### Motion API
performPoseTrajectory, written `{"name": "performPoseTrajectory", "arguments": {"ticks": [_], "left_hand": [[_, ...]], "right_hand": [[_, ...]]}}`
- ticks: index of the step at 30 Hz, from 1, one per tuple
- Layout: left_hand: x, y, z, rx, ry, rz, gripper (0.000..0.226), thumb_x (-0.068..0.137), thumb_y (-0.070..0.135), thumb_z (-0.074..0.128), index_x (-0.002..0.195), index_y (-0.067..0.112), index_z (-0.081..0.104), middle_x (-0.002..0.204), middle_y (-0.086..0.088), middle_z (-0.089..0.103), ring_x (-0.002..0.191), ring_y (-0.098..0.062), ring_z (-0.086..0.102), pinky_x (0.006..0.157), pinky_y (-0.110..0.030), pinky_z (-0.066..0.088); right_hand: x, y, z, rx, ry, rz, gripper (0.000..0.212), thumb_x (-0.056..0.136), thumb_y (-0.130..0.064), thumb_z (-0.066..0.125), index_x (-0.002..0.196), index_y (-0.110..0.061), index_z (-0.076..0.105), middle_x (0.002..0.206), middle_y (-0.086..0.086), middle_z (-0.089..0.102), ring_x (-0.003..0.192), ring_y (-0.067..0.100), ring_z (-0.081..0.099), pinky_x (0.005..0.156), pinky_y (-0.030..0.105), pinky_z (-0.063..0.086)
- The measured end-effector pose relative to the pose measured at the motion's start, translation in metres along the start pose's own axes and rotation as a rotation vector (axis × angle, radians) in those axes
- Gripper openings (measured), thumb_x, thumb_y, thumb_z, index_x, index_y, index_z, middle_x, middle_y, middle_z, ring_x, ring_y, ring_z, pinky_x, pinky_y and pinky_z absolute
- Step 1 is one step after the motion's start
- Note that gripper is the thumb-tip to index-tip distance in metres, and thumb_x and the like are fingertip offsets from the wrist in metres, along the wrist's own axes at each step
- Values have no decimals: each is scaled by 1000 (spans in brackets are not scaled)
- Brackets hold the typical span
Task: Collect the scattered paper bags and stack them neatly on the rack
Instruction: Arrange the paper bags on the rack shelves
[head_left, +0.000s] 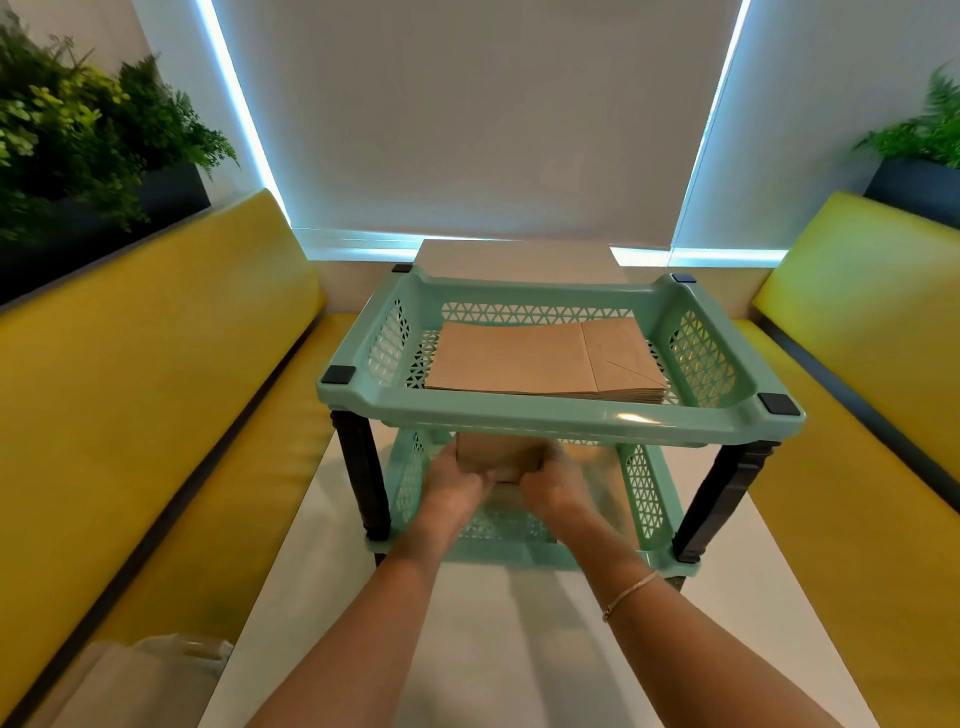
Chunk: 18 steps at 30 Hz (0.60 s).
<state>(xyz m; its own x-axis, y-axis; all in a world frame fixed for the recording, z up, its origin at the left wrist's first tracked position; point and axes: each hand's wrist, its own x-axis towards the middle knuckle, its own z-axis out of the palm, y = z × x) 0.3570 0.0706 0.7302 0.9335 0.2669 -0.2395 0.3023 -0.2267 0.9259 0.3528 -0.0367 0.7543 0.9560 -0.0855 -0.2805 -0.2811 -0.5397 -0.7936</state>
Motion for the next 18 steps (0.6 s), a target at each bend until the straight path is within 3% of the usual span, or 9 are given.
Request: {"name": "performPoseTrajectory", "arguments": {"ticks": [3, 6, 8, 12, 18], "left_hand": [[0, -10, 3, 57, 1, -59, 39, 87, 8, 61, 124, 13, 52, 117, -5, 62, 106, -22, 56, 96, -34, 45], [0, -13, 2, 106, 16, -71, 35, 93, 14, 54, 127, 14, 45, 120, -5, 57, 108, -24, 52, 89, -30, 41], [0, -11, 1, 138, 41, -69, 35, 94, 13, 51, 128, 12, 42, 122, -7, 56, 106, -24, 53, 83, -28, 39], [0, -11, 1, 381, 0, -51, 33, 95, 5, 42, 127, 4, 46, 123, -18, 55, 112, -32, 54, 87, -31, 42], [6, -1, -12, 628, 7, -74, 32, 96, 9, 41, 124, 1, 55, 127, -18, 57, 117, -33, 53, 93, -31, 43]], "right_hand": [[-4, 7, 9, -100, -36, -54, 39, 91, -1, 40, 129, -11, 44, 108, 11, 59, 100, 26, 55, 73, 23, 43], [-1, 11, 16, -116, -35, -64, 36, 91, 0, 38, 125, -10, 45, 113, 14, 60, 105, 28, 56, 86, 33, 46], [0, 10, 16, -144, -34, -76, 35, 91, 0, 37, 124, -9, 46, 114, 15, 60, 106, 30, 56, 85, 33, 43], [3, 13, 19, -198, -46, -63, 31, 93, -4, 36, 123, -8, 45, 114, 16, 60, 105, 30, 55, 86, 34, 43], [8, 10, 15, -272, -1, -38, 31, 93, -4, 40, 119, -9, 55, 115, 13, 62, 108, 27, 57, 89, 31, 44]]}}
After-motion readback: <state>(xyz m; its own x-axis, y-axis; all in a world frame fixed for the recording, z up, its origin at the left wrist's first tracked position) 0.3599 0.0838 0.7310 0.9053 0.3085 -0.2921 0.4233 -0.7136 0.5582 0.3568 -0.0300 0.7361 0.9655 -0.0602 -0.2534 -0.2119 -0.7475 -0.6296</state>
